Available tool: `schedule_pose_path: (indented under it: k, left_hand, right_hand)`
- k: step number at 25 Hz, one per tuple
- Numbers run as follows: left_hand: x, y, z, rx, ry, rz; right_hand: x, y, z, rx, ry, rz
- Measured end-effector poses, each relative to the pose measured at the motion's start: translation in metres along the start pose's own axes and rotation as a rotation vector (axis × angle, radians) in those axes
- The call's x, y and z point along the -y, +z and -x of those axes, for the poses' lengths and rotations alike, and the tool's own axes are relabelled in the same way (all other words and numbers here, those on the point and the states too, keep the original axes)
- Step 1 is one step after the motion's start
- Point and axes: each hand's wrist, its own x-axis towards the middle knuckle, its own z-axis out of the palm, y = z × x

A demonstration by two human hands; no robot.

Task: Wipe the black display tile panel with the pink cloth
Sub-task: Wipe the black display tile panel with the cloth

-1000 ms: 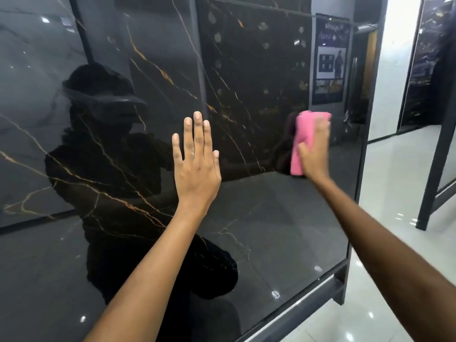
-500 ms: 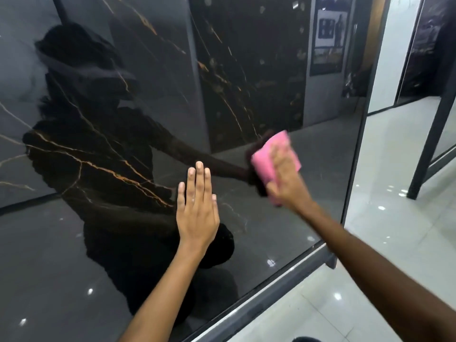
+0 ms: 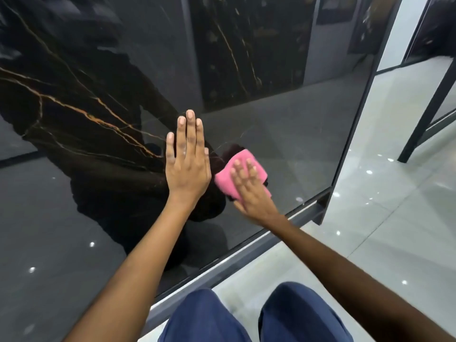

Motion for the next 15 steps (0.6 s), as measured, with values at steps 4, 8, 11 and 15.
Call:
schedule_pose_path:
  k: [4,8,11,15]
  left_hand:
    - [-0.002,0.003,0.000,0.025,-0.004,-0.027]
    - [-0.001,0.005,0.002,0.000,-0.005,-0.030]
    - [-0.005,-0.001,0.001,-0.007,-0.056,0.059]
    - [-0.024,0.000,0.074,0.225,-0.094,0.161]
  right_hand:
    - [-0.101,-0.029,-0.013,-0.230,0.852,-0.290]
    - [-0.115,-0.037,-0.031,-0.401,1.326,-0.462]
    - [-0.007,0.007,-0.004,-0.208,0.882,-0.347]
    - [-0.005,0.022,0.049,0.061,0.348,-0.197]
